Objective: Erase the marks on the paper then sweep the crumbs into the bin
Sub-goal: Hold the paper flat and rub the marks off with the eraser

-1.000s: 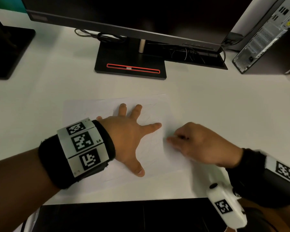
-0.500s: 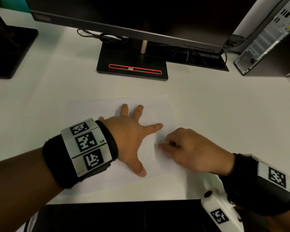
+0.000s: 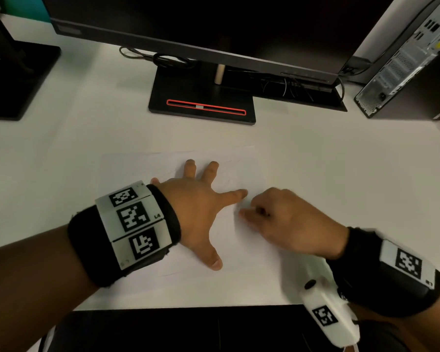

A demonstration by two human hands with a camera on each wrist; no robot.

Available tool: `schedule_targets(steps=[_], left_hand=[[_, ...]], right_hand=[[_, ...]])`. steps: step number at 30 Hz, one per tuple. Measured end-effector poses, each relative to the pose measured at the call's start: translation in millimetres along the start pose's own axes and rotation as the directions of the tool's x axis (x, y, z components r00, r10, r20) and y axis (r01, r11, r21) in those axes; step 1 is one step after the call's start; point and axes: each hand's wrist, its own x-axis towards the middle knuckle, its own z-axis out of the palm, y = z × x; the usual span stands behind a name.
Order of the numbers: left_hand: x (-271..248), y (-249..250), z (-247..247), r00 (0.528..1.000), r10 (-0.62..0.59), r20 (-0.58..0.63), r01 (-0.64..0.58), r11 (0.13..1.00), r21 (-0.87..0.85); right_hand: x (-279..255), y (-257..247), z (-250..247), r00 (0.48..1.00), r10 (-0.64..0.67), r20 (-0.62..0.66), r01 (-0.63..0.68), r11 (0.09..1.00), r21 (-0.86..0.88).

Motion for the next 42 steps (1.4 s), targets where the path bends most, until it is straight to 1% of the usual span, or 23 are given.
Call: schedule_targets(steps=[1,3,5,7,8,10,12,14,16,19,21,23,25,26,28,30,32,34,37,39,42], left_hand=[[0.3,0.1,0.5,1.000,0.000,0.000,0.000,1.000,0.002],[0.5,0.0,0.9,1.000,-0.002,-0.004,0.002,1.000,0.006],[0.3,0.3,0.1,1.000,-0.002,-0.005,0.002,1.000,0.007],[0.0,0.3,-0.3,1.000,-0.002,0.001,0.002,1.000,0.006],[-0.1,0.1,-0.2,1.000,-0.002,-0.001,0.002,1.000,0.011],[0.0,-0.6,0.6,1.000,-0.002,-0.005,0.002,1.000,0.024],[0.0,-0.9,0.1,1.000,-0.002,0.000,0.002,1.000,0.025],[-0.7,-0.7,-0.8,1.000,-0.006,0.007,0.006,1.000,0.021],[-1.0,-0.7,-0.3,1.000,-0.007,0.001,0.007,1.000,0.023],[-1.0,-2.6,2.2,1.000,-0.013,-0.017,0.013,0.999,0.036],[-1.4,-3.1,1.8,1.000,-0.015,-0.027,0.016,0.999,0.046],[-2.9,-2.7,0.4,0.999,-0.018,-0.029,0.019,0.999,0.049],[-4.5,-1.7,-0.1,1.000,-0.019,-0.025,0.020,0.999,0.048],[-4.4,-1.6,0.0,1.000,-0.020,-0.024,0.022,0.999,0.048],[-4.3,-1.7,0.5,1.000,-0.023,-0.022,0.024,0.999,0.048],[-3.9,-2.3,0.6,1.000,-0.020,-0.022,0.021,0.998,0.053],[-4.0,-2.5,0.4,1.000,-0.015,-0.018,0.016,0.998,0.061],[-3.7,-2.3,0.3,1.000,-0.016,-0.012,0.017,0.998,0.064],[-3.6,-2.4,0.4,1.000,-0.019,-0.016,0.020,0.998,0.059],[-3.7,-2.9,0.6,1.000,-0.017,-0.021,0.019,0.998,0.067],[-4.2,-2.9,0.6,1.000,-0.018,-0.018,0.019,0.996,0.087]], right_hand=[[-2.6,-3.8,4.4,0.999,-0.024,0.038,0.024,1.000,0.001],[-1.2,-2.5,3.3,0.997,-0.008,0.083,0.006,1.000,0.029],[7.2,5.8,-6.0,0.998,0.054,0.038,-0.056,0.997,0.047],[9.4,5.6,-8.9,0.998,0.058,-0.011,-0.058,0.998,0.030],[6.4,1.2,-5.8,0.999,0.031,0.006,-0.031,0.999,0.014],[-0.2,-8.5,3.4,0.996,-0.027,0.087,0.026,1.000,0.010],[1.1,-7.4,2.8,0.993,-0.016,0.115,0.012,0.999,0.035],[9.6,1.1,-4.9,0.997,0.046,0.056,-0.048,0.998,0.035],[11.6,2.5,-6.7,0.999,0.046,0.006,-0.046,0.999,0.008],[3.6,-7.6,1.9,0.997,-0.010,0.072,0.012,1.000,-0.018],[4.9,-4.3,-1.5,0.995,0.007,0.095,-0.008,1.000,0.007],[12.3,5.2,-10.4,0.998,0.058,0.035,-0.059,0.998,0.022],[14.0,6.8,-11.8,0.998,0.063,-0.007,-0.063,0.998,0.010],[11.8,3.7,-8.1,0.999,0.043,0.006,-0.043,0.999,-0.004],[6.1,-4.4,0.8,0.997,-0.001,0.075,0.002,1.000,-0.009],[6.8,-4.7,-0.3,0.995,0.000,0.104,0.000,1.000,0.002],[14.0,1.8,-9.0,0.998,0.043,0.051,-0.044,0.999,0.008],[17.3,2.8,-11.5,0.999,0.051,0.012,-0.051,0.999,0.005],[11.1,-8.5,-0.3,0.997,-0.017,0.081,0.018,1.000,-0.021],[12.2,-7.4,-1.8,0.994,-0.004,0.107,0.005,1.000,-0.010],[21.4,1.8,-13.2,0.998,0.063,0.024,-0.064,0.998,0.009]])
